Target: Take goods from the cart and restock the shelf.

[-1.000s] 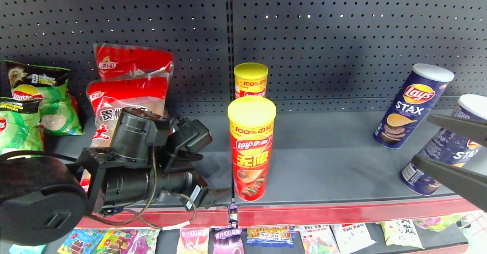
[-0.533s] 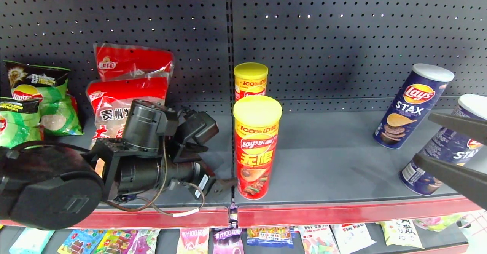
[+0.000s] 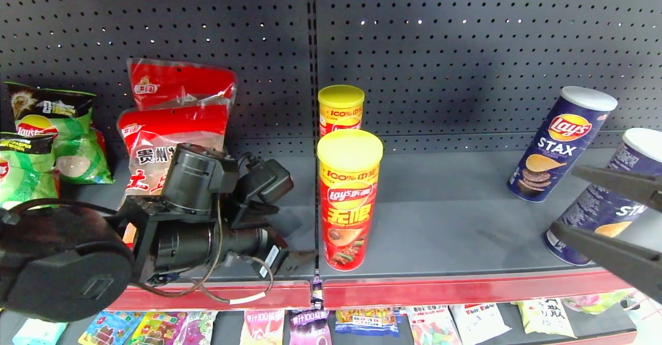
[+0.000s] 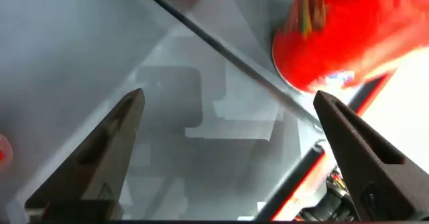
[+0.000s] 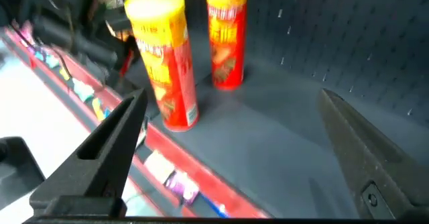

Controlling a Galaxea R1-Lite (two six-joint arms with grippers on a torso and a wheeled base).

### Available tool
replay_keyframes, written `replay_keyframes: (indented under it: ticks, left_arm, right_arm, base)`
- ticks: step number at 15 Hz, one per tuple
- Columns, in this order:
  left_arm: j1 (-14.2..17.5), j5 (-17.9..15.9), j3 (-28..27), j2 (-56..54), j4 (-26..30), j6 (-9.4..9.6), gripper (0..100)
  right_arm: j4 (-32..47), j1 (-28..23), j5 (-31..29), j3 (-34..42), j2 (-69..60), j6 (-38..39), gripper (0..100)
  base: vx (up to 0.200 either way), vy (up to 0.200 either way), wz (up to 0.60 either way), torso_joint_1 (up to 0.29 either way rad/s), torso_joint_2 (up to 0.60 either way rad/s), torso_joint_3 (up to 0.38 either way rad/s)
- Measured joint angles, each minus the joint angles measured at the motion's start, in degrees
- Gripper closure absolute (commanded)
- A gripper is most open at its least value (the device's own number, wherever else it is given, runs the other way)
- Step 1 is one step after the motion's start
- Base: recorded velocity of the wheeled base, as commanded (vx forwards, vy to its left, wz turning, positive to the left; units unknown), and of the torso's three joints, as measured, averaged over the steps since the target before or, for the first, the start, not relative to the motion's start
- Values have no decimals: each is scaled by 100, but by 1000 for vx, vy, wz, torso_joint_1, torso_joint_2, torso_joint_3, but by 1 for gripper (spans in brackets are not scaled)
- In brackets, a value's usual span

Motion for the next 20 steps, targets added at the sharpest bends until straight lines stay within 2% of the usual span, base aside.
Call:
replay_keyframes:
  ticks: [5,11,17,20]
  left_arm:
    - [132,77,906,-670,1,-30,0]
    - [157,299,1744,-2078,154,-118,0]
    - [188,552,2147,-3735,1360,-451,0]
    - [228,572,2166,-4331,1855,-518,0]
  right_arm:
    - [405,127,22,-356,987,-24,0]
    - [428,680,-11,-681,2586,-48,0]
    - [419,811,-60,-986,3327,-48,0]
    - [413,805,-200,-1180,3636,-46,0]
  base:
    - [0,0,0,0,0,0]
    - [0,0,0,0,0,0]
    - [0,0,0,0,0,0]
    - [0,0,0,0,0,0]
